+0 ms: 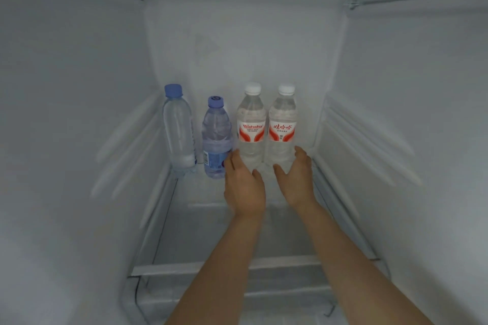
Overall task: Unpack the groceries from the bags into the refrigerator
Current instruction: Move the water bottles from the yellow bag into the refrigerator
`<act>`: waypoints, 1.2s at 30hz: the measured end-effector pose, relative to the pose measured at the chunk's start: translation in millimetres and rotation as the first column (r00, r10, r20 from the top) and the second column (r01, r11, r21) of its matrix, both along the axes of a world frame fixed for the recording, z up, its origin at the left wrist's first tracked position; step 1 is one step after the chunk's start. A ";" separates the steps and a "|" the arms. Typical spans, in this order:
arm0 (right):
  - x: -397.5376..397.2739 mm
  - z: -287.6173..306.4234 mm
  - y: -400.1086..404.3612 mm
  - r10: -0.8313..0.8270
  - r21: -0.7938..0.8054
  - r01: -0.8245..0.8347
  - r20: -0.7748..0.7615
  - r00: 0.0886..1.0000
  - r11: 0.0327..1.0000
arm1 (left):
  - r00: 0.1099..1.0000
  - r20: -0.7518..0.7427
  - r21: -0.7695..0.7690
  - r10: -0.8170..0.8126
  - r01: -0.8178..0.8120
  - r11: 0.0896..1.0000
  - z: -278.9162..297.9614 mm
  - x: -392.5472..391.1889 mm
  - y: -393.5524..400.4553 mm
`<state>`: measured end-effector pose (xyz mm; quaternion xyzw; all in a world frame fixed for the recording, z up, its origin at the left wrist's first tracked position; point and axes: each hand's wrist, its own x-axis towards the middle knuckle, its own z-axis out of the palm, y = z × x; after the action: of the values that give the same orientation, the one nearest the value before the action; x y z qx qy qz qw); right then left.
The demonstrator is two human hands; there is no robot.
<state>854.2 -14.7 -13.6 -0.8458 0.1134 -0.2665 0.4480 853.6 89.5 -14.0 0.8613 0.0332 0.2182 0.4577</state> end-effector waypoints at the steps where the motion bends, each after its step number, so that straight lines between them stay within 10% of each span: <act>1: -6.2 1.1 2.2 -0.008 0.006 0.008 -0.006 1.000 1.000 | 1.000 0.012 -0.007 -0.020 0.020 1.000 -1.0 -5.0 4.4; 16: -232.6 -21.9 89.1 -0.203 -0.075 0.221 0.192 0.960 0.972 | 0.900 0.148 -0.144 -0.411 0.431 0.891 -12.3 -190.1 96.5; 36: -665.6 -153.6 146.2 -0.634 0.037 0.663 -0.258 0.729 0.748 | 0.267 -0.293 -0.128 -0.918 0.941 0.314 -135.6 -526.0 110.9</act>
<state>188.6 131.5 -167.1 -0.7474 0.4691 -0.2992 0.3630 327.7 200.4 -149.6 0.7551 -0.4123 -0.2291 0.4554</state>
